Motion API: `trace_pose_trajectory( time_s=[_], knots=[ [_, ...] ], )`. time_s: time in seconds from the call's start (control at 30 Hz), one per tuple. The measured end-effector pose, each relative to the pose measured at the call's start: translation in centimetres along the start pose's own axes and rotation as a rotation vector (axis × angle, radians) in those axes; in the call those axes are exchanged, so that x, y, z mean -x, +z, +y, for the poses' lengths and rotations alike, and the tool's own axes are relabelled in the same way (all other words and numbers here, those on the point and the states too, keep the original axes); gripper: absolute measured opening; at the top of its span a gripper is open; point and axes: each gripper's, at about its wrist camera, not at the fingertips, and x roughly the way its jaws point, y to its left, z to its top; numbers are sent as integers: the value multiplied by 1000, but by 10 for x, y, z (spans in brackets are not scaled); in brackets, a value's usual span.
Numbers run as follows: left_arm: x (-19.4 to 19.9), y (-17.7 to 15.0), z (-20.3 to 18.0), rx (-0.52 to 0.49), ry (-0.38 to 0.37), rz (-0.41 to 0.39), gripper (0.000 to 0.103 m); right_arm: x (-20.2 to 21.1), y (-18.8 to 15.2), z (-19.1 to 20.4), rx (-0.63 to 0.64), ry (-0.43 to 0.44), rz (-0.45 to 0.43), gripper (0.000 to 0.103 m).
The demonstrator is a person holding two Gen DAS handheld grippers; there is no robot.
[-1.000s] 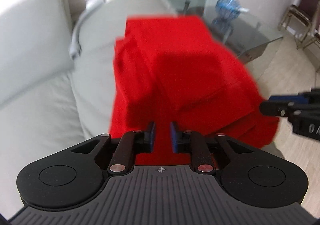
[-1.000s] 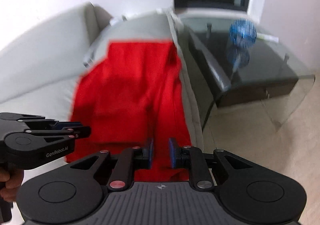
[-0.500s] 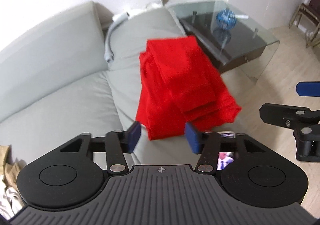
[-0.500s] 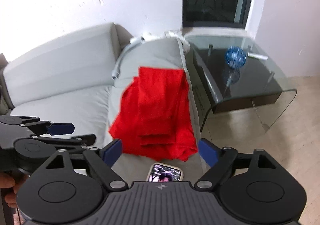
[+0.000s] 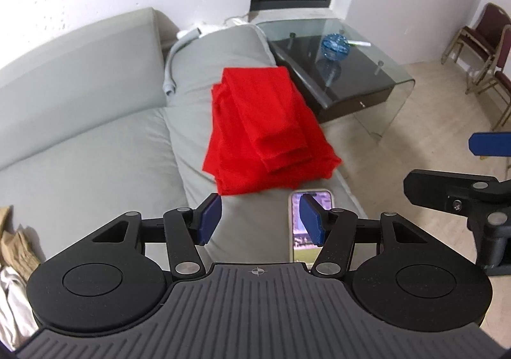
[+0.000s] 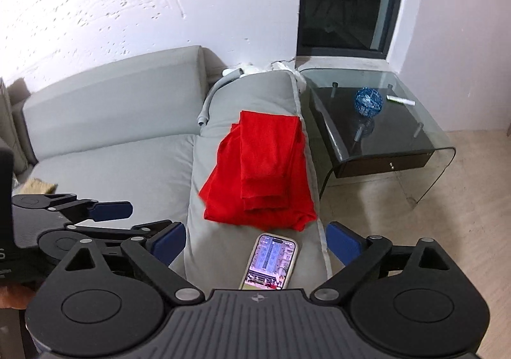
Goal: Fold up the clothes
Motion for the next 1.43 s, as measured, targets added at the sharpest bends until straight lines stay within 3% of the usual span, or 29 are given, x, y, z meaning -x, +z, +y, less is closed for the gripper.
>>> trace_pose_trajectory(
  time_s=[0.47, 1.43],
  knots=[
    [-2, -1, 7, 17, 44, 11, 60, -15, -5, 2, -27, 17, 59, 95],
    [-15, 6, 4, 25, 26, 22, 60, -20, -4, -4, -56, 8, 72, 95]
  ],
)
